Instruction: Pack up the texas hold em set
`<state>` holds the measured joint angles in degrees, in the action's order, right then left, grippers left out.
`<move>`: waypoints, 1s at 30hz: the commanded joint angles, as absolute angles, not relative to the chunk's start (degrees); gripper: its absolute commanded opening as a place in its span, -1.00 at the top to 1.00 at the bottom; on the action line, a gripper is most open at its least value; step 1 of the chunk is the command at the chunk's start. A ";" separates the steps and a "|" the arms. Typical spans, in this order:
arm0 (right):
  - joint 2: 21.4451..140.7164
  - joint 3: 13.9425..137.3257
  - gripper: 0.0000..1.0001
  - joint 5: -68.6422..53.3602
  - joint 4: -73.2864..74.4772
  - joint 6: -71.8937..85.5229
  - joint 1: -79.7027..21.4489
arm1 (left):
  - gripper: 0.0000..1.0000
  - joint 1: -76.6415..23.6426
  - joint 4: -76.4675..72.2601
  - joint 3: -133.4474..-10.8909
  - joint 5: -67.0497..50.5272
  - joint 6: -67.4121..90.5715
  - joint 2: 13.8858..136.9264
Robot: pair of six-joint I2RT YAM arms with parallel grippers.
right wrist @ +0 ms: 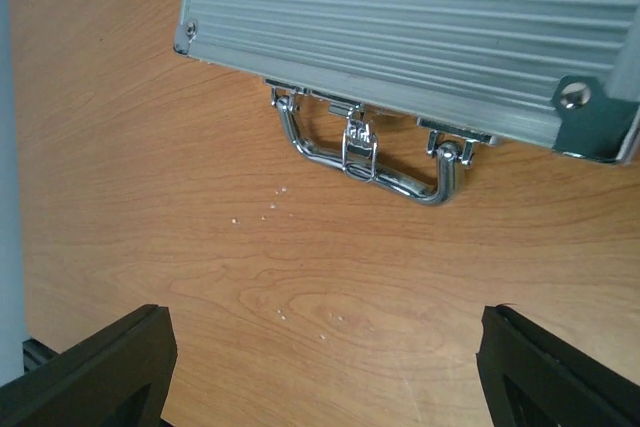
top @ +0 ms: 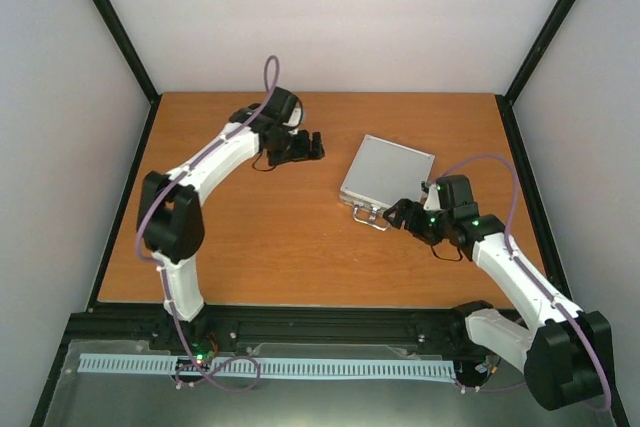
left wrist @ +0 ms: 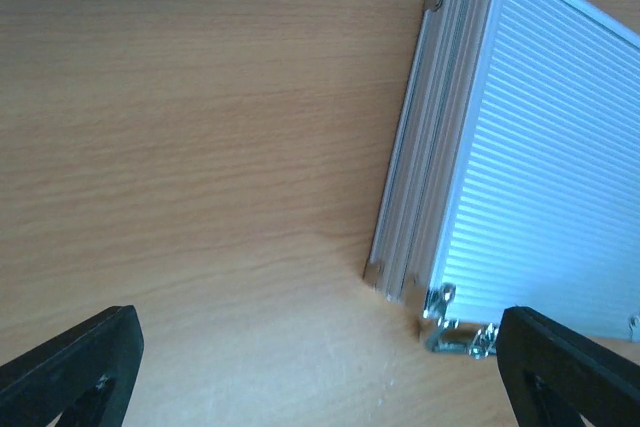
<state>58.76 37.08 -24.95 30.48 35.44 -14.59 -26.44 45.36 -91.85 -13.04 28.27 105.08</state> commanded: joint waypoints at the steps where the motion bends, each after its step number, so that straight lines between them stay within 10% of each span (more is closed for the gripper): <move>1: 58.18 33.33 -0.68 -28.05 20.95 37.58 -15.36 | -0.99 -29.59 50.19 -101.55 -12.73 28.42 112.90; 30: 79.92 36.97 -0.75 -28.44 7.09 33.22 -21.07 | -0.99 -35.49 56.38 -124.03 -14.41 27.95 132.73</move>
